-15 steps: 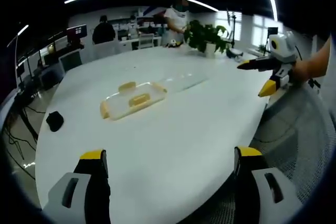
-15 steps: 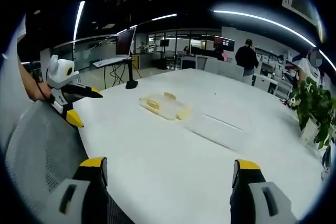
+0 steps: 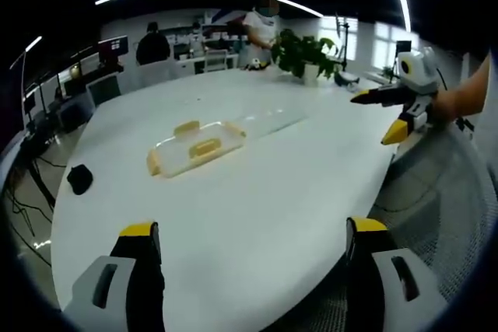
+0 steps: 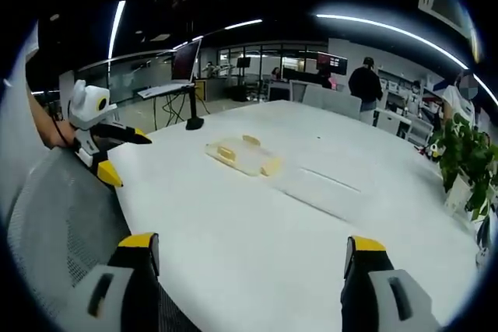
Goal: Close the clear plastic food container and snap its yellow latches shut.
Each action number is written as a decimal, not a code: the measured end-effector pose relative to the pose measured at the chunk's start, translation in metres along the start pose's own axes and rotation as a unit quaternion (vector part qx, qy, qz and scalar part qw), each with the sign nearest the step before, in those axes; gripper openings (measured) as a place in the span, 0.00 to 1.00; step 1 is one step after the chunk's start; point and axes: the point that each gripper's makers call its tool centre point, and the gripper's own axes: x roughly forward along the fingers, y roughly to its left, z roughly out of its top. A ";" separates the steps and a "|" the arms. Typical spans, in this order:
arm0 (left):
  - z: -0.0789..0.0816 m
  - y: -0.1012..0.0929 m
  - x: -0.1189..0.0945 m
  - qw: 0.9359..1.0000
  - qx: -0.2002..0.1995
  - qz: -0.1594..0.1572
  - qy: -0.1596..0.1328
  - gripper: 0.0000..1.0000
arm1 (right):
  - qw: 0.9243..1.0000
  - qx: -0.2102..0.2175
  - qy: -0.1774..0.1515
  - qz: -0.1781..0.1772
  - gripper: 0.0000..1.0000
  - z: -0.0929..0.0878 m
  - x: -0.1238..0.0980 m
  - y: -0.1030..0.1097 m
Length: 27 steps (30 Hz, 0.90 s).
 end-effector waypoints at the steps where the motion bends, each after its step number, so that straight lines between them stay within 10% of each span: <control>1: 0.000 0.000 0.000 1.000 0.001 0.000 0.000 0.96 | 1.000 0.001 0.000 -0.001 0.99 0.000 0.000 0.000; 27: -0.001 0.001 0.000 1.000 0.000 0.001 0.004 0.96 | 1.000 -0.014 0.004 0.000 0.99 -0.001 0.001 0.000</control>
